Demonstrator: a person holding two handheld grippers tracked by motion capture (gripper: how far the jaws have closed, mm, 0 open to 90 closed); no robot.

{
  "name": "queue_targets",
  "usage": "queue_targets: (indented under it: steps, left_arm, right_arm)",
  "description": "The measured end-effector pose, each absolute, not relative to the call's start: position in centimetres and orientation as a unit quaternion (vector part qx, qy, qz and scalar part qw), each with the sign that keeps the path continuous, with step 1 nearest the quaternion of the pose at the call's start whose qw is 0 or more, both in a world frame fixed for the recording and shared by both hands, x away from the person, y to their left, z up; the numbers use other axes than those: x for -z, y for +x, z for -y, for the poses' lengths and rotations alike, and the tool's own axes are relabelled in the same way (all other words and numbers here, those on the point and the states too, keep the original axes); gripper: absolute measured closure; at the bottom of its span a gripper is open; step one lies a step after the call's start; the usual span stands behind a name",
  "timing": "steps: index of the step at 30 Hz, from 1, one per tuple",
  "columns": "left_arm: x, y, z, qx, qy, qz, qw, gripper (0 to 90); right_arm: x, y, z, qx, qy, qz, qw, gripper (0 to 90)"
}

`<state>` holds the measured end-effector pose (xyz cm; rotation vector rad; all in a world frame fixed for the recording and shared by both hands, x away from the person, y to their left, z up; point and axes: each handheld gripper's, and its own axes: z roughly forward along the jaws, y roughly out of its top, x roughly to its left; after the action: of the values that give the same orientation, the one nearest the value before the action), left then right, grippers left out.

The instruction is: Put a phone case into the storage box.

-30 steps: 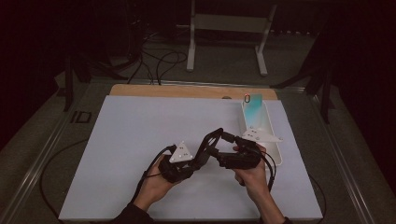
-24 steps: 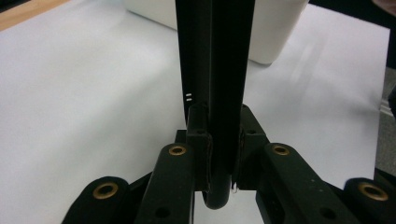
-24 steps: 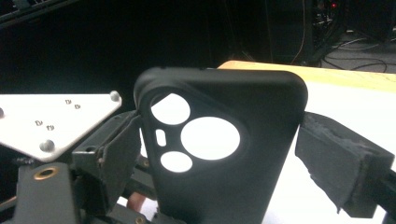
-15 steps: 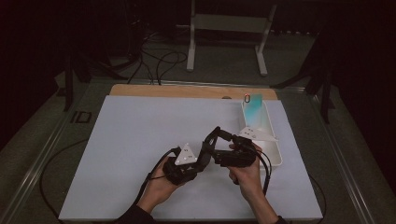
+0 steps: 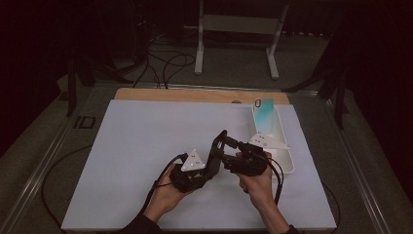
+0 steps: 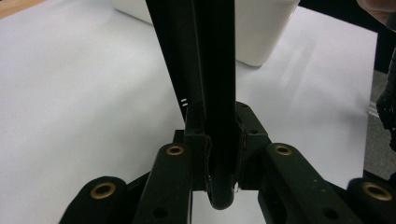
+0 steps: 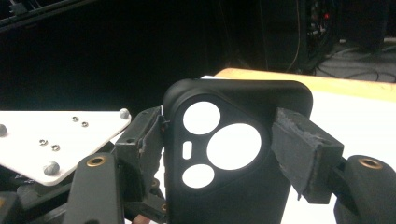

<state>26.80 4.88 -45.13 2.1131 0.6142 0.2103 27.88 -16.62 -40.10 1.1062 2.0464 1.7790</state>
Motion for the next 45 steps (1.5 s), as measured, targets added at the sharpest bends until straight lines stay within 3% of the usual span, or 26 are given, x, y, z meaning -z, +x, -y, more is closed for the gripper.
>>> queue_targets:
  steps: [5, 7, 10, 22, 30, 39, 45]
  left_arm:
    - [45.0, 26.9, -5.4, -0.088, 0.842, -0.263, 0.462, 80.6]
    - [44.8, 26.8, -5.6, -0.094, 0.842, -0.261, 0.462, 80.7]
    - [44.7, 26.7, -5.6, -0.095, 0.842, -0.258, 0.464, 80.7]
    - [44.7, 26.4, -5.3, -0.085, 0.843, -0.239, 0.474, 80.7]
    - [44.7, 26.4, -5.4, -0.092, 0.839, -0.241, 0.478, 79.3]
    - [44.5, 26.6, -7.1, -0.106, 0.822, -0.267, 0.491, 52.5]
    - [44.7, 26.2, -8.3, -0.150, 0.815, -0.296, 0.476, 22.5]
  right_arm:
    - [39.9, 27.6, 16.4, -0.611, 0.365, -0.692, 0.117, 23.4]
    - [40.1, 27.8, 16.5, -0.608, 0.372, -0.692, 0.120, 13.7]
    - [40.2, 28.0, 16.4, -0.604, 0.379, -0.691, 0.117, 9.7]
    - [40.5, 28.7, 16.6, -0.610, 0.394, -0.681, 0.095, 11.9]
    - [40.3, 28.3, 16.4, -0.606, 0.389, -0.685, 0.111, 13.4]
    - [40.1, 28.4, 16.6, -0.600, 0.392, -0.687, 0.121, 13.5]
    - [40.0, 28.4, 16.4, -0.597, 0.389, -0.691, 0.125, 13.5]
